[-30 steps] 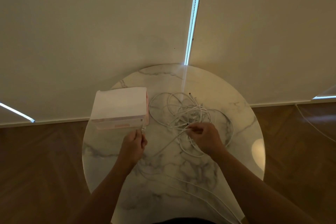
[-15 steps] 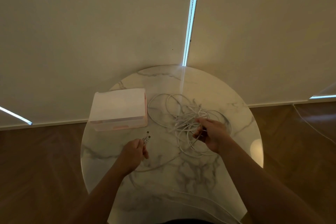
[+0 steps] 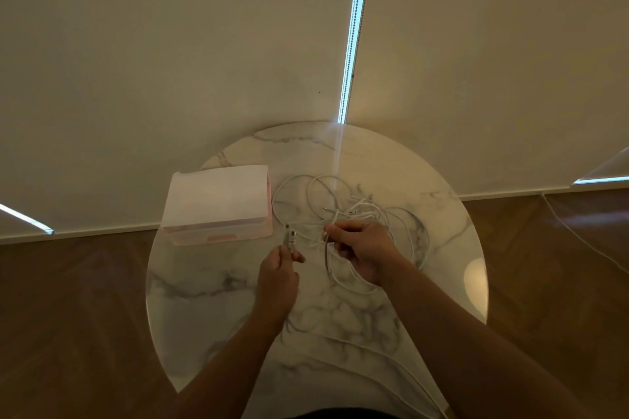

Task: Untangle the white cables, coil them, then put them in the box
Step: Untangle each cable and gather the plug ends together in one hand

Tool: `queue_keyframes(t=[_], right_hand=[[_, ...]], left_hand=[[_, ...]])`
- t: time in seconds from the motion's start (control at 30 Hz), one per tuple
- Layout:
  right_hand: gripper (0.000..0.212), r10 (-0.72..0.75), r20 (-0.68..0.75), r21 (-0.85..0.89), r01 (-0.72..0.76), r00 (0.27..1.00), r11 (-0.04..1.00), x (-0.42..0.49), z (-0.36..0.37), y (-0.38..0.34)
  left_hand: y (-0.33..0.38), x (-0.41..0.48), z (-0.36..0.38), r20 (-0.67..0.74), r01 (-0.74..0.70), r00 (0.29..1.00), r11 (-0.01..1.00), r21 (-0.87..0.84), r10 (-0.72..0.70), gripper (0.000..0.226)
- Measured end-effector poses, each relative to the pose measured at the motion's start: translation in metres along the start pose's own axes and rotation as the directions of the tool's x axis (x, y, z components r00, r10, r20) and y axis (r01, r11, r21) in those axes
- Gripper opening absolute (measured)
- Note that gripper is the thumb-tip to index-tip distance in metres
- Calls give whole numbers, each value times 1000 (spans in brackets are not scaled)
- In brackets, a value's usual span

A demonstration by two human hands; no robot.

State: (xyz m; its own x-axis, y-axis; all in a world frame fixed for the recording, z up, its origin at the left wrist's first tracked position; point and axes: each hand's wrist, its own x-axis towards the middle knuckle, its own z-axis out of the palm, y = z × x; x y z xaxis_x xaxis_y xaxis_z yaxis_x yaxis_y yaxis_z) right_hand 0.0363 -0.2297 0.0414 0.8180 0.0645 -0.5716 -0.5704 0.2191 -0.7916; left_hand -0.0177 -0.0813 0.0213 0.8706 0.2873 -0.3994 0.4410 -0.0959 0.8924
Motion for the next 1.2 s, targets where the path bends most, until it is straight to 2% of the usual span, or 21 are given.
queue_keyframes(t=[0.07,0.2,0.33,0.47,0.6,0.67,0.77,0.9,1.1,1.2], right_hand=[[8,1,34,-7,-1,999,1000,-1,-1,0],[10,26,77,24,-28,997,999,-3,6,1],[7,33,49,5,-33,998,999,-3,8,1],[3,111,58,88,-116,992,989,-3,7,-1],[14,165,72,208,-177,984,962,-2,12,-2],[13,180,88,222,-195,980,955,-1,15,-2],[11,197,73,240,-209,978,948,-1,16,-5],[23,203,0,414,-184,979,891,10,9,-17],[21,143,-105,332,-101,984,938,24,11,-44],[20,14,-44,280,-2,999,960,25,10,-54]], left_hand=[[-3,3,-3,-20,2,1000,1000,5,-2,38],[0,-1,2,93,32,995,999,-36,-28,33],[3,-3,3,115,-48,992,999,6,47,36],[2,-4,0,113,-156,983,981,119,142,38],[-1,-3,-3,115,-181,980,971,158,164,40],[0,-4,-3,124,-160,982,981,112,146,40],[0,-7,-3,237,-62,969,996,-69,76,35],[-5,-10,-8,327,52,945,986,-156,2,32],[5,-11,-13,364,0,929,982,-190,70,31],[12,-11,-13,390,-25,915,979,-200,103,31]])
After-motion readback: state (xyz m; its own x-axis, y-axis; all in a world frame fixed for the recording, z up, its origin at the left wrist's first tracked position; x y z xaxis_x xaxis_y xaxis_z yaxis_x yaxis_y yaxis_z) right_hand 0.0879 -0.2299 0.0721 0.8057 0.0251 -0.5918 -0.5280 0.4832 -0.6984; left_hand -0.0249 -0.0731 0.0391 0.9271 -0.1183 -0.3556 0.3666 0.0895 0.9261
